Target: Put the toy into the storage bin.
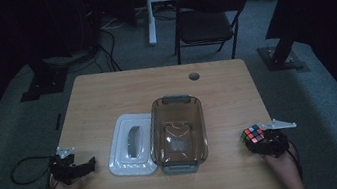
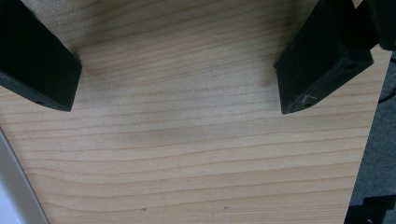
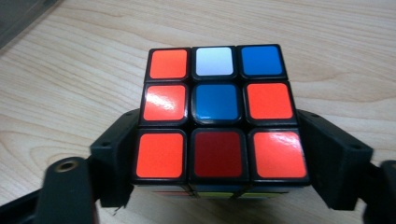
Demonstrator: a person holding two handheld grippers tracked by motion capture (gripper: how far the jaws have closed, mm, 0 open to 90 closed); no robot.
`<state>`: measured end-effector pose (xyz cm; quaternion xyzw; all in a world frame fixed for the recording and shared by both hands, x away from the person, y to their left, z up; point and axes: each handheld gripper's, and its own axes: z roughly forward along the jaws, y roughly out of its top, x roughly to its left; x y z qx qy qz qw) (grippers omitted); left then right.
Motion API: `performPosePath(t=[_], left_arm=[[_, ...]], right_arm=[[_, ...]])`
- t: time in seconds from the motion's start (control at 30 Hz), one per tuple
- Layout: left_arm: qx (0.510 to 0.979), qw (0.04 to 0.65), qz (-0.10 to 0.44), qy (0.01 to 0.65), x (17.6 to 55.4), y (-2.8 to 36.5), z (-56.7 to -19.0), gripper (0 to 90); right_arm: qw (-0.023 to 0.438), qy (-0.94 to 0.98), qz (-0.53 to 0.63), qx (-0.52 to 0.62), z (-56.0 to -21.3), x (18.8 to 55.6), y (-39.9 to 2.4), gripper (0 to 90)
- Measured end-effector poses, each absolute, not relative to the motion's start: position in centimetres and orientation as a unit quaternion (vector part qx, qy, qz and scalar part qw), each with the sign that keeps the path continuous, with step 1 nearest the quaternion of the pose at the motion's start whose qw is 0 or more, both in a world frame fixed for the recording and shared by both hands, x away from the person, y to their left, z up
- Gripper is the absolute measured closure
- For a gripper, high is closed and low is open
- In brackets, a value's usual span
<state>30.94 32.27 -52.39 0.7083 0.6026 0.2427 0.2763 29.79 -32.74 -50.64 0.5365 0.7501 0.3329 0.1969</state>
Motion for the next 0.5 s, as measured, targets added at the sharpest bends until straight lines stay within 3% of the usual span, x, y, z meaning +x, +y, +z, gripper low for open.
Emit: performPosePath(t=[0.07,0.5], left_arm=[[0.710,0.277,0.242,0.601,31.0,32.2,-52.4,0.6],[0.713,0.280,0.241,0.596,31.0,32.1,-52.4,0.6]], right_arm=[[0.199,0.751,0.335,0.533,-50.5,29.8,-32.7,32.4],[0.211,0.758,0.335,0.518,-49.0,30.4,-32.1,33.7]])
